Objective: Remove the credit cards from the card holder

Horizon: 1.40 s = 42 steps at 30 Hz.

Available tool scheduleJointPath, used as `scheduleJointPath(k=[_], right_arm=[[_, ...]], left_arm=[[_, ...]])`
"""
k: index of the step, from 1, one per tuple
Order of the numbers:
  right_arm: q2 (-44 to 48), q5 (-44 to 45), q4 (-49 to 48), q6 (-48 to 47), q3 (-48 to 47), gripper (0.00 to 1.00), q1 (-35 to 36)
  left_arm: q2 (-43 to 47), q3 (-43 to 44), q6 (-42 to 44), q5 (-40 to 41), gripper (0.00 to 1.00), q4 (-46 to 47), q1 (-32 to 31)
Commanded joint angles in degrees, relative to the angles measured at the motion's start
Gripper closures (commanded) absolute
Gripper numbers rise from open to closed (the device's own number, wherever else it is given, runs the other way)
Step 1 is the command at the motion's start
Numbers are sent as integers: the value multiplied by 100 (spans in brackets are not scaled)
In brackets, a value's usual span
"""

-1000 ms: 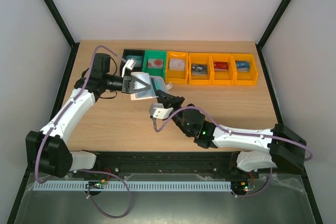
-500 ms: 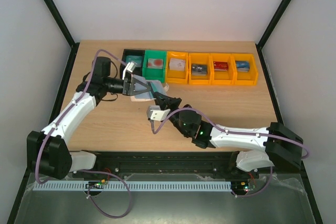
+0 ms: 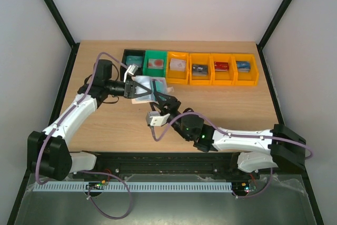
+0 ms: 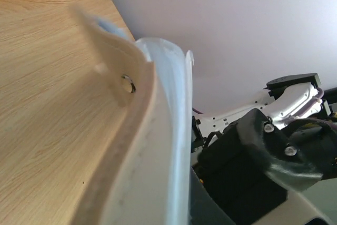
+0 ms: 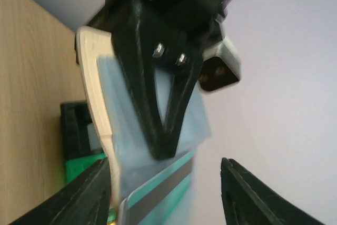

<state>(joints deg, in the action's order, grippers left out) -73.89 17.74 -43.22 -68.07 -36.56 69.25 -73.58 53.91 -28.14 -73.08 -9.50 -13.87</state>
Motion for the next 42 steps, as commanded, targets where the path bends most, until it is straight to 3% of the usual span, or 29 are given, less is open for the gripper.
scheduleJointPath(k=[1,6,11,15,19,22,28,34,39,42], right_arm=[[606,-644,-441,409,135,36,122],[988,-1004,127,1007,201,0,117],[1192,-1757,1832,2093,-465,1,117],[1423,-2243,1872,4076,-1001,1,-52],[1242,-3071,2552,6223,-1876,1,-1114],[949,-3454,3158,7264,-2361,1,-1773],[744,-4213,3159,9303,-2356,1,-2858],[647,-5318,2533,10346,-1840,1,-3443],[437,-5474,2821,10121,-1883,1,-3462],[349,-5935,2230,10393,-1715,1,-3462]], left_arm=[[70,124,245,-86,98,-50,38],[72,482,718,-177,98,-538,135],[152,719,1530,-18,98,-1270,176],[179,761,1747,-59,98,-1485,192],[182,773,1767,-137,98,-1488,192],[203,779,1871,-238,98,-1575,184],[238,821,1920,-382,98,-1627,124],[300,1024,2501,-610,98,-2175,91],[309,1253,3098,-932,98,-2681,59],[318,1348,3551,-1087,98,-3076,52]])
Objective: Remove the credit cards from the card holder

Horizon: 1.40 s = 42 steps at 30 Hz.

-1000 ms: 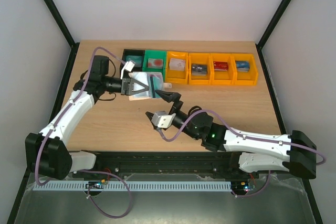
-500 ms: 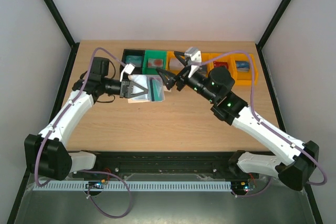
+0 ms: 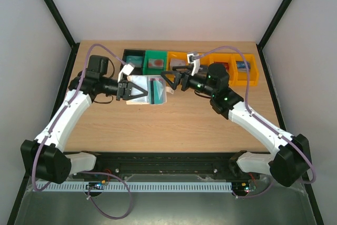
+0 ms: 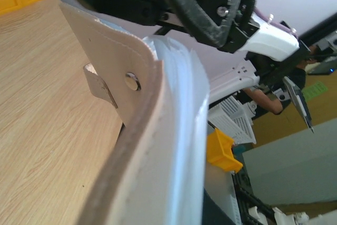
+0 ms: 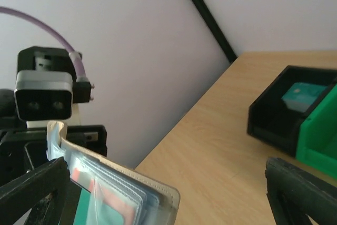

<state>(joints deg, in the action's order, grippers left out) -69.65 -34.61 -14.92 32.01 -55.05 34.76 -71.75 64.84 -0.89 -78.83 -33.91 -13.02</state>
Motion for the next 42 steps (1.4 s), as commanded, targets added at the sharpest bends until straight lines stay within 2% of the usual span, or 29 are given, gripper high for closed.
scheduleJointPath(k=[1,7,16,17,22,27,29,31,32,33,35,37,39,42], right_arm=[[-127,-834,-734,415,134,1,-9],[-214,-1618,-1569,831,354,1,-10],[-195,-2191,-1536,605,391,0,210],[-217,-2227,-1489,537,357,2,275],[-239,-2436,-1441,326,262,27,462],[-129,-2413,-1471,280,328,78,464],[-128,-2393,-1467,279,313,95,467],[-124,-2346,-1461,287,295,98,462],[-113,-2289,-1436,282,295,98,465],[-99,-2207,-1376,268,274,98,462],[-72,-1943,-1101,186,223,98,457],[-58,-1303,-476,27,105,98,463],[-50,-355,267,-137,-84,98,461],[-44,1371,1204,-321,-245,98,460]], left_arm=[[134,290,926,-525,98,-720,-32],[65,347,835,-448,98,-702,-64],[42,380,835,-480,98,-687,-97],[38,380,844,-481,98,-687,-94],[51,366,819,-458,98,-668,-96],[64,299,660,-397,98,-523,-94],[64,257,485,-346,98,-378,-85],[77,189,256,-185,98,-121,-87],[93,112,-42,33,96,155,-75],[105,-8,-483,436,90,493,-48],[124,-307,-1171,1214,72,970,193],[138,-544,-1411,1795,56,1177,402],[179,-573,-1440,2148,45,1199,515],[256,-570,-1413,3005,37,1117,677]])
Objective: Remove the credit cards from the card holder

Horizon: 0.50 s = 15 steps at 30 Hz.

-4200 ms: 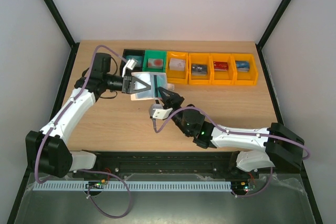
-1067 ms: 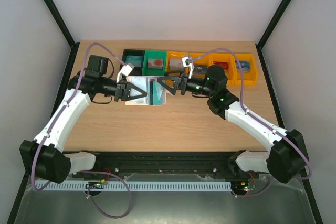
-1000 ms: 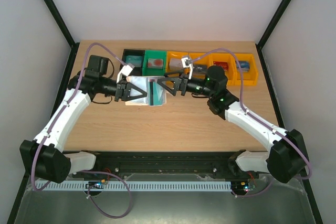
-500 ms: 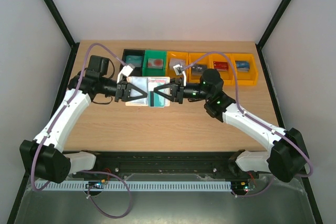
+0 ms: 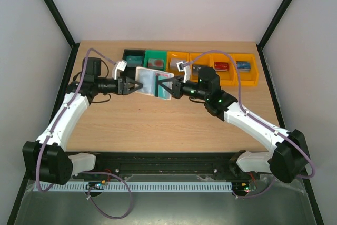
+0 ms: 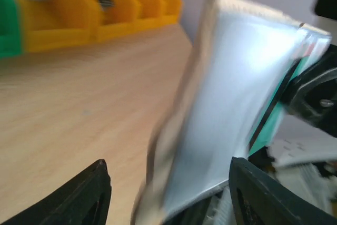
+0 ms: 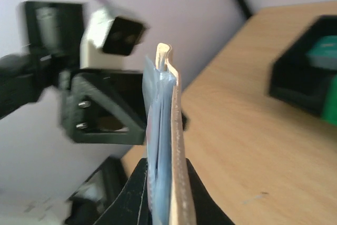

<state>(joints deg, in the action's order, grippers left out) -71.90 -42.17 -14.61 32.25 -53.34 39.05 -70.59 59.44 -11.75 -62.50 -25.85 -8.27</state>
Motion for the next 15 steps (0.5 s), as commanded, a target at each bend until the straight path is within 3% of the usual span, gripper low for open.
scheduleJointPath(k=[1,4,10,15], right_arm=[[158,2684,1425,-335,-466,98,27],[80,3580,1935,-238,-642,98,35],[145,4075,2077,-31,-591,98,62],[25,4041,1981,-8,-655,98,247]], left_arm=[[160,-43,-275,1642,36,260,256],[170,-49,-174,2072,33,182,313],[129,122,-195,1719,34,190,269],[67,615,500,1590,39,-240,-487]])
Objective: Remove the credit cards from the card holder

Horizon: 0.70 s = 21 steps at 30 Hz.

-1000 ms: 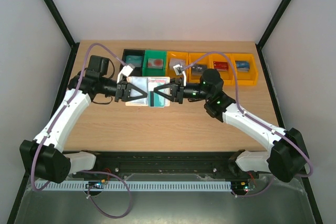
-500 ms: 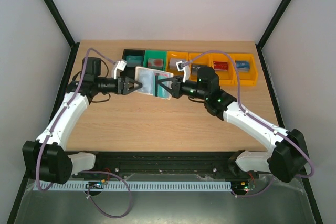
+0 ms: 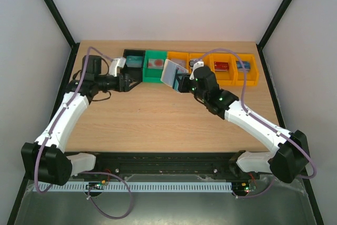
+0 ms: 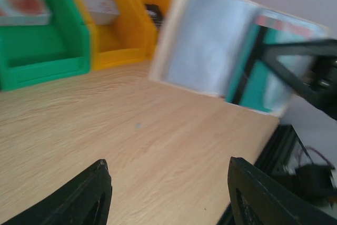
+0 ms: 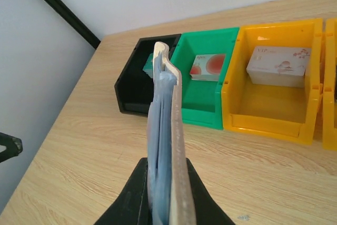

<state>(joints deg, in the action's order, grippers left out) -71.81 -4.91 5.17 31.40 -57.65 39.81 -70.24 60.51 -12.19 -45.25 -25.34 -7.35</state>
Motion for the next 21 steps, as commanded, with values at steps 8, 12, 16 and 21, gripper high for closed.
scheduleJointPath(k=[8,12,16,21], right_arm=[[-10,-926,-972,297,-68,98,299],[-42,-1525,-1374,384,-62,98,299],[40,-1983,-1769,408,46,98,298],[96,-2538,-2225,452,141,98,290]], left_arm=[[-628,1335,913,-792,43,-671,-1790],[-800,1189,531,-780,46,-298,-1807],[-760,1120,416,-571,52,-191,-1710],[-624,964,307,-620,52,-53,-1488]])
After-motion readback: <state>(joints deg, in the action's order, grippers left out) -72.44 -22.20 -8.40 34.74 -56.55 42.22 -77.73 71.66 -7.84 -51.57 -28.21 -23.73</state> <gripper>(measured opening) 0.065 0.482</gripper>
